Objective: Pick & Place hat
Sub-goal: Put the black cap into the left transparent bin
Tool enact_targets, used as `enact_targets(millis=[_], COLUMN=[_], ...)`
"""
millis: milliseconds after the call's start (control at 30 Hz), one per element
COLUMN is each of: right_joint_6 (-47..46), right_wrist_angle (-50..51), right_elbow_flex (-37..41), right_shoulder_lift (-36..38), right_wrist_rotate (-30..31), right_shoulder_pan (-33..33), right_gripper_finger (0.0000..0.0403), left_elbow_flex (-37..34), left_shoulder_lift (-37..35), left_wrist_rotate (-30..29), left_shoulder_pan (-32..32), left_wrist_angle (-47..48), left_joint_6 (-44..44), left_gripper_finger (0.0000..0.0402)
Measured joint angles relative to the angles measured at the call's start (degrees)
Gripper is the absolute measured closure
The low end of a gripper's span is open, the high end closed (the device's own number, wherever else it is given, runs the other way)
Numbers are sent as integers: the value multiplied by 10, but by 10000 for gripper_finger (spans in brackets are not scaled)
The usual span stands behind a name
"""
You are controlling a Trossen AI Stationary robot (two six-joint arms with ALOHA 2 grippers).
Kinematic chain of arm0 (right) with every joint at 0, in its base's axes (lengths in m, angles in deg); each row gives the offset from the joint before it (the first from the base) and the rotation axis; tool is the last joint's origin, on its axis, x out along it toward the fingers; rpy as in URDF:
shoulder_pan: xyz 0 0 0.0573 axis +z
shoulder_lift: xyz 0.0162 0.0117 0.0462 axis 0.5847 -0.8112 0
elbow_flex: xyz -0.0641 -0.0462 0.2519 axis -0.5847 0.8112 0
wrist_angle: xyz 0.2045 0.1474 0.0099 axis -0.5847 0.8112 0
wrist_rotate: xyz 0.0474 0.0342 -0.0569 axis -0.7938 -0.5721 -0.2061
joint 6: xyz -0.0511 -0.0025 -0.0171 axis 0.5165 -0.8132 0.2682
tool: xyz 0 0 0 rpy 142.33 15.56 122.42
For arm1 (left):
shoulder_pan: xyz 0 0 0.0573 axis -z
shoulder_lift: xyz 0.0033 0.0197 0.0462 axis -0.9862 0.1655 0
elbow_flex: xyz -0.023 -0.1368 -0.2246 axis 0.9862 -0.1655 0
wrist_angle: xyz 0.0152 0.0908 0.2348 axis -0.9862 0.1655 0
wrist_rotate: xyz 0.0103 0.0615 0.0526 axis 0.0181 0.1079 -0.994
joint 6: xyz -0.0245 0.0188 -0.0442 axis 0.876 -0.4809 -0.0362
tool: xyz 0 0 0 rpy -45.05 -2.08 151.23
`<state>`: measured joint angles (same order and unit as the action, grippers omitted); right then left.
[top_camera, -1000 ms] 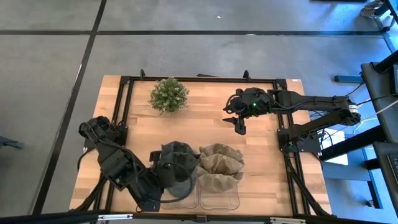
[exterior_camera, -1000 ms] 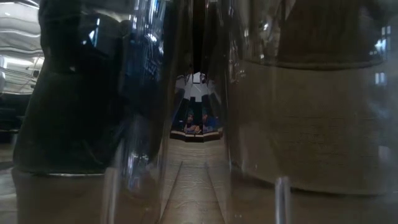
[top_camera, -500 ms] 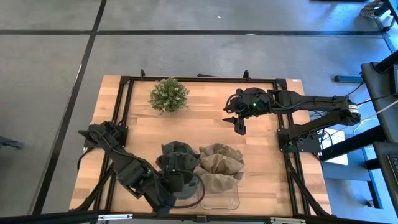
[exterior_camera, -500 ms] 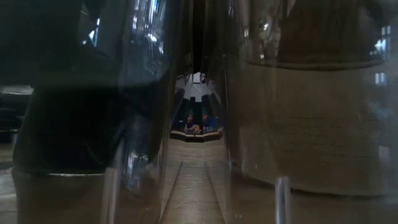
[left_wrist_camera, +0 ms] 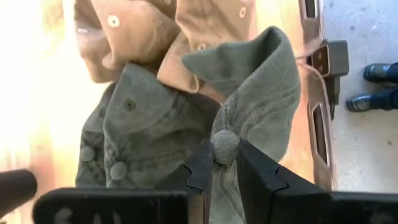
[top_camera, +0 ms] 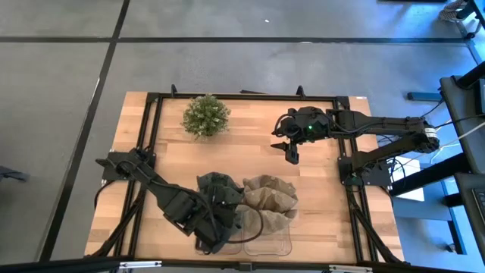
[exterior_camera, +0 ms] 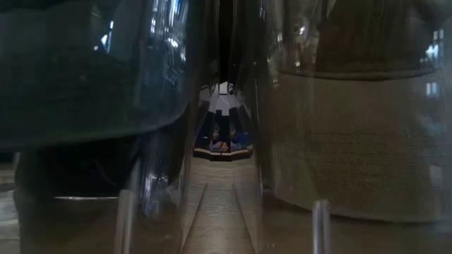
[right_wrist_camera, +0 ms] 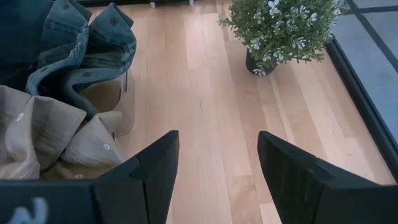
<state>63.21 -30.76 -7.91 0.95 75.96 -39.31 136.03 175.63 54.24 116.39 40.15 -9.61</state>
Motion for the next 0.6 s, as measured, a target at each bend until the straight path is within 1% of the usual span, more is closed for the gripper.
enact_targets(millis=[133,300,500,600], right_joint_6=[0,0,0,0], right_wrist_angle=[0,0,0,0], right_elbow_flex=[0,0,0,0], right_shoulder_lift=[0,0,0,0], right_wrist_rotate=[0,-4,-5,-5], right_shoulder_pan=[0,0,0,0], right_gripper_finger=[184,184,184,184], left_elbow_flex=[0,0,0,0], left_shoulder_lift=[2,10,21,21], left_wrist_rotate=[0,-7,-10,-15], left_shoulder_pan=[-7,-5,2,6], left_wrist_angle=[-16,-15,-12,6], left_joint_6=[-8,-5,-4,-6], left_gripper_finger=[339,325,324,325])
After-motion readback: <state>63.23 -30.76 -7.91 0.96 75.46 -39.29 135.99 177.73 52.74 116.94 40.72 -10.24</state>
